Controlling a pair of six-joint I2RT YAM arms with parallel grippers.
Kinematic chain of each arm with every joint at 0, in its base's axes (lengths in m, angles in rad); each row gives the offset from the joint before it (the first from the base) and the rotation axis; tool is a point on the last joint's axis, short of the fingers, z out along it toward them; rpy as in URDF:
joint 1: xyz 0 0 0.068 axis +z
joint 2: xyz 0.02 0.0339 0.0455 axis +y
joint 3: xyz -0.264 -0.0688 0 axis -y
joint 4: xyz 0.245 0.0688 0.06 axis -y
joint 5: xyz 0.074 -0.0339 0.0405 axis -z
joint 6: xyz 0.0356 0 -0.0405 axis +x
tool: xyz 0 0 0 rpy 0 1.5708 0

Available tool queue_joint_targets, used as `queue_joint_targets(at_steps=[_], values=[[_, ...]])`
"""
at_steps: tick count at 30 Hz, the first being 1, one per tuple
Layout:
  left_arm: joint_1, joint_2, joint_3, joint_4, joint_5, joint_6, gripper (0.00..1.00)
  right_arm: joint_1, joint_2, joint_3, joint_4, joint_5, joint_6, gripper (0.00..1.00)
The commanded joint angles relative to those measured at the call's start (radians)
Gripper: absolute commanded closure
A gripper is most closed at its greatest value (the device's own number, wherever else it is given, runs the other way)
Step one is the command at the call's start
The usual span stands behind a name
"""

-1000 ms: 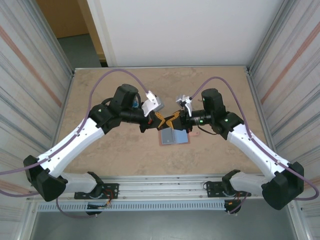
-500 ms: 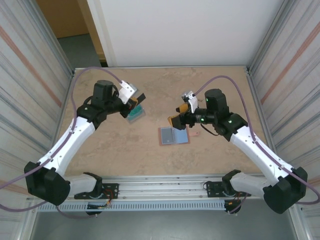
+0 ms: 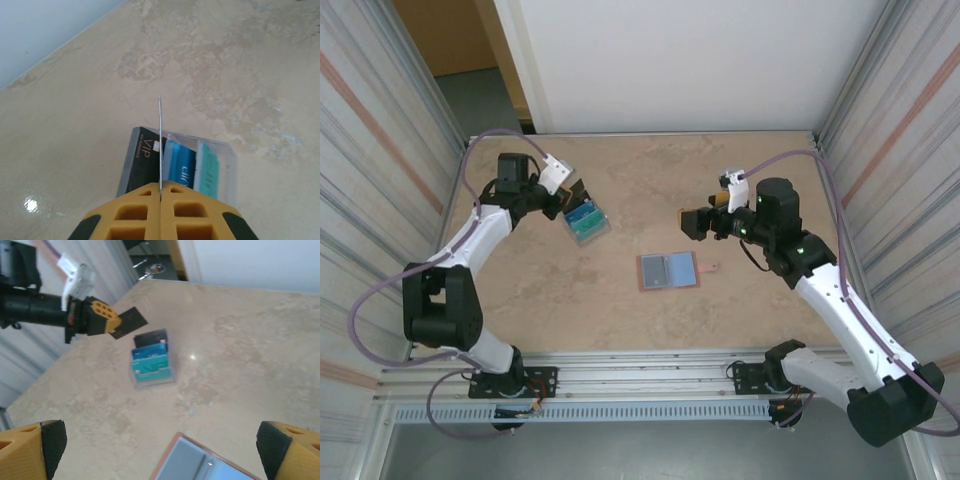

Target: Take the credit cards out of the card holder

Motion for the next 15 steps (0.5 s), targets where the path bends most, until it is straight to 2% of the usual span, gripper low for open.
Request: queue_joint_targets(at_steps=[1,15], values=[[0.002,0.03,0.049,0.055,0.05,0.049,1.0,-0.018,-0.011,-0.015,-0.004,0.067,0.053,0.01],[0.002,0.186,0.136,-0.042,0.003,0.147,1.0,-0.039,-0.046,-0.039,0.009,0.103,0.066,0.01]])
